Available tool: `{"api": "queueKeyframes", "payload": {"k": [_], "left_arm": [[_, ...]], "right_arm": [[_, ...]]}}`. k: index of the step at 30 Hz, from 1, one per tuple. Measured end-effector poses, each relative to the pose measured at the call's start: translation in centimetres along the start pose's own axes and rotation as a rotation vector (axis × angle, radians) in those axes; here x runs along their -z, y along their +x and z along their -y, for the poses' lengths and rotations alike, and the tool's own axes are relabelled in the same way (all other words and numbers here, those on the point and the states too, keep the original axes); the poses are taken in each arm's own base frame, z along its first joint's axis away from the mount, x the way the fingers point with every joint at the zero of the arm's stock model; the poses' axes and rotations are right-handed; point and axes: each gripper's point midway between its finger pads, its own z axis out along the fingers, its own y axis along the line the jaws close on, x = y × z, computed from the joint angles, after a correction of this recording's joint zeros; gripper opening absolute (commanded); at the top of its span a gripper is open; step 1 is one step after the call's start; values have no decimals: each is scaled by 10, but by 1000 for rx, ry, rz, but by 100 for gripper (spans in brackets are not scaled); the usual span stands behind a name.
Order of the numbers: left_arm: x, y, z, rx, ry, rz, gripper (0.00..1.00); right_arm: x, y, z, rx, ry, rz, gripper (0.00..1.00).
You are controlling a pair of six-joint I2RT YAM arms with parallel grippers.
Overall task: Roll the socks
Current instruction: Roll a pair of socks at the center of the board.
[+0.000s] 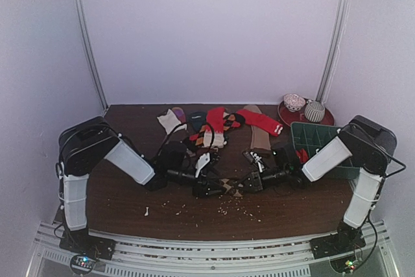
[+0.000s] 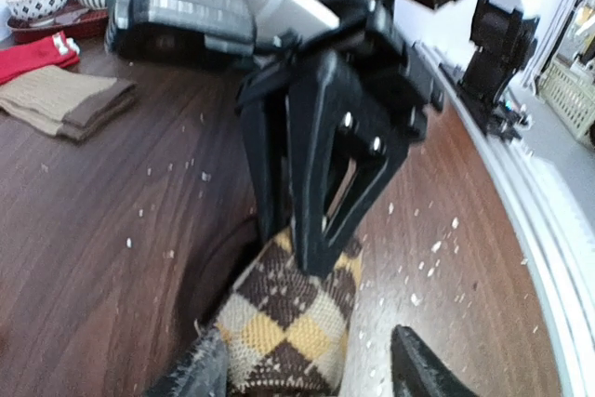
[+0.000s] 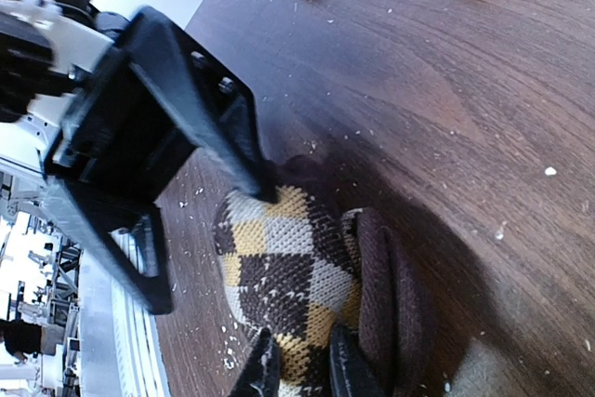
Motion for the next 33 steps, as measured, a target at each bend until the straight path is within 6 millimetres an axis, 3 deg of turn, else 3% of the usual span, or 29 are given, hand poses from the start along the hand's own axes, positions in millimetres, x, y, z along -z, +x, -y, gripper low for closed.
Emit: {"api": "queueKeyframes", "payload": {"k": [5, 17, 23, 26, 33], "left_arm": [[2, 12, -2, 25, -25, -31, 50], [-7, 17, -7, 45, -22, -40, 61], [-12, 21, -8, 50, -30, -48, 33], [-13, 21, -8, 55, -28, -49, 0], [-18, 18, -11, 71, -14, -74, 0]], "right_arm": [[-1, 0, -1, 11, -13, -5, 15], [-2, 0, -1, 13, -17, -9, 15], [-2, 0, -1, 9, -18, -11, 15], [-2, 0, 0, 7, -17, -12, 15], [-1, -2, 1, -9, -20, -15, 17]]}}
